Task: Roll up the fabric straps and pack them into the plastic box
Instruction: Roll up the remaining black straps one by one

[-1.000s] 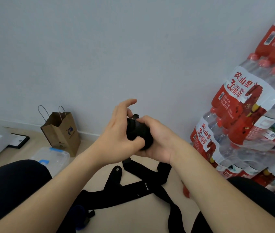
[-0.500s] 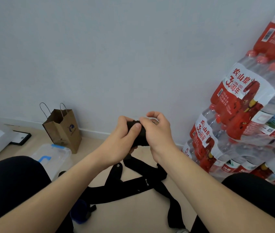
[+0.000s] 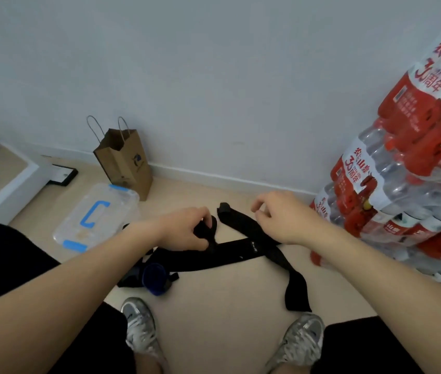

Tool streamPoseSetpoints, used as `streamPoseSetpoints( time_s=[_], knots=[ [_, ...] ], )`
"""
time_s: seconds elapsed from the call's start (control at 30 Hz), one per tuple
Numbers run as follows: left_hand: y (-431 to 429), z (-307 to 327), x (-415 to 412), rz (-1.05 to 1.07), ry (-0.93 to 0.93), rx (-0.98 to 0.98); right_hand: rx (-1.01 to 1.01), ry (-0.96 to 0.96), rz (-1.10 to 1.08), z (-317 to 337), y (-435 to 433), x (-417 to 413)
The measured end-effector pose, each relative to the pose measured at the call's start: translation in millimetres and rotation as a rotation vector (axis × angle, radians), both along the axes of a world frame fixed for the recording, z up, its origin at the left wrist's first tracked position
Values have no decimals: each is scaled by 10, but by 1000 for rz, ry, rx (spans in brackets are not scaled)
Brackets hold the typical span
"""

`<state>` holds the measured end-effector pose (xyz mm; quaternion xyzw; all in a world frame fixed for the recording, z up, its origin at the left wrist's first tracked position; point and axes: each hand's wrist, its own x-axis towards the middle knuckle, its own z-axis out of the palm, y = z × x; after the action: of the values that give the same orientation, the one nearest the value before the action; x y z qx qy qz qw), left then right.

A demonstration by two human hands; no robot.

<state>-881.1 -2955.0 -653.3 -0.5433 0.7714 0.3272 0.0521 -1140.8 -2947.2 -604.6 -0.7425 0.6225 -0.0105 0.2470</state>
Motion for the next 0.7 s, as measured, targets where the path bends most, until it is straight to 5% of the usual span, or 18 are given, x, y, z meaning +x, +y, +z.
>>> streamPoseSetpoints(
  time_s=[0.23, 0.37, 0.53, 0.7],
  knots=[
    [335, -1089, 329, 245, -44, 98, 183, 342, 192, -562, -83, -256],
    [488, -1566, 230, 137, -198, 113, 280, 455, 184, -1127, -175, -302],
    [524, -1954, 136, -3, -395, 22, 397, 224, -128, -1817, -179, -499],
    [541, -2222, 80, -4, -638, -98, 180, 307, -529, -2320, 36, -720]
  ],
)
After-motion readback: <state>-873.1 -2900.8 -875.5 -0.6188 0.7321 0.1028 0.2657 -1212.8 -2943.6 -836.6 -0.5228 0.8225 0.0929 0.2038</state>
